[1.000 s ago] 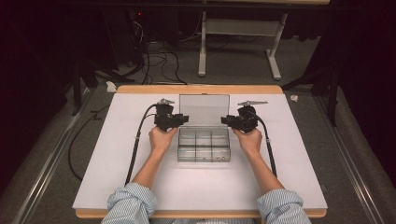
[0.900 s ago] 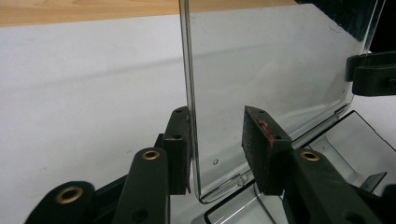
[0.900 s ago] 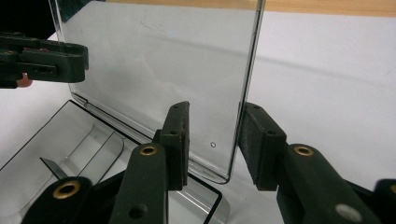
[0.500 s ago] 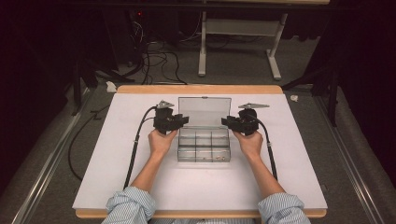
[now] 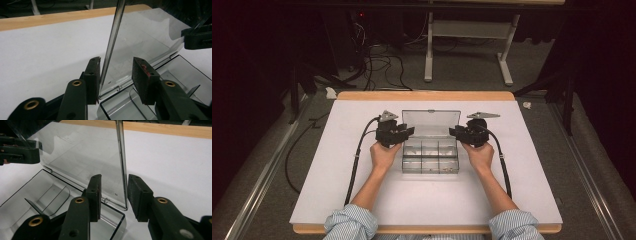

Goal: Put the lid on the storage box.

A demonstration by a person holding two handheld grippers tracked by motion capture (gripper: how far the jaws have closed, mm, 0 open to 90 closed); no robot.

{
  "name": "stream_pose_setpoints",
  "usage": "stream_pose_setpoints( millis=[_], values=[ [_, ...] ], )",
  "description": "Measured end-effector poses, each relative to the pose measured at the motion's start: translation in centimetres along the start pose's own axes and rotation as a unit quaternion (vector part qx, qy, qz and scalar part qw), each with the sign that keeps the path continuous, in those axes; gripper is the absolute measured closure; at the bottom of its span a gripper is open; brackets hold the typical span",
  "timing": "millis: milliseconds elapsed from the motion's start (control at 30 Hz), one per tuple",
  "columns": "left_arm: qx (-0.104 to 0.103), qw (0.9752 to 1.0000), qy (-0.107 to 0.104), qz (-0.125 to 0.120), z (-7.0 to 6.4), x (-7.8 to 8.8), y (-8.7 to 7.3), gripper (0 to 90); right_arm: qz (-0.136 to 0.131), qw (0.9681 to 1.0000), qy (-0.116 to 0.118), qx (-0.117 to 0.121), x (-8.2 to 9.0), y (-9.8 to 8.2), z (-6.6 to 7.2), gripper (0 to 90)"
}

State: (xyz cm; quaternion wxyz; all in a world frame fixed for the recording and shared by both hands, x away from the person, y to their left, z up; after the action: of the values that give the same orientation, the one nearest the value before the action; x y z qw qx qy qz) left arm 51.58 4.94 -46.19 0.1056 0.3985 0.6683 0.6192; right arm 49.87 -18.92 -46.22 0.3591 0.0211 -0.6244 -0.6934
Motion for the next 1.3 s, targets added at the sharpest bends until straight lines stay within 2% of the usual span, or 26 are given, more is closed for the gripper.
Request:
stream_pose_setpoints(
  millis=[167,333,433,933,1300],
  values=[
    [-0.008,1.0,0.001,-0.001,-0.1,0.4,0.1,61.0,0.002,1.0,-0.003,0.003,0.2,0.0,0.1,64.8],
    [-0.003,1.0,-0.002,-0.008,0.0,0.7,0.1,61.7,-0.006,1.0,-0.003,0.001,0.5,-0.3,0.0,66.3],
    [-0.001,0.9999,-0.003,-0.013,0.0,0.8,0.0,62.6,0.0,1.0,-0.003,-0.007,0.7,-0.8,-0.3,66.9],
    [-0.007,0.9998,-0.002,-0.019,-0.2,1.7,-0.2,64.0,-0.016,0.9999,-0.003,-0.004,1.6,-1.2,-0.1,70.9],
    [0.003,0.9998,-0.003,-0.02,-0.1,2.1,-0.6,64.6,-0.025,0.9997,-0.004,0.001,2.3,-0.9,-0.1,74.2]
  ],
)
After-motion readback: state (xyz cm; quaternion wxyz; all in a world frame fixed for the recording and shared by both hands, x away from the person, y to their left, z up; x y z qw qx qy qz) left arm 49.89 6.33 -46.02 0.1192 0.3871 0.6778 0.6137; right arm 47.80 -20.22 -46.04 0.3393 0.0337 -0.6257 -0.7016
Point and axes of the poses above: each handheld gripper's, and its own axes: x roughly backward along the jaws, y roughly out of its top, z roughly to its left, the point moved 6 cm from there along -x, roughly forward along the jaws, and after that the axes turned 10 degrees about -z, right-handed, at the moved point
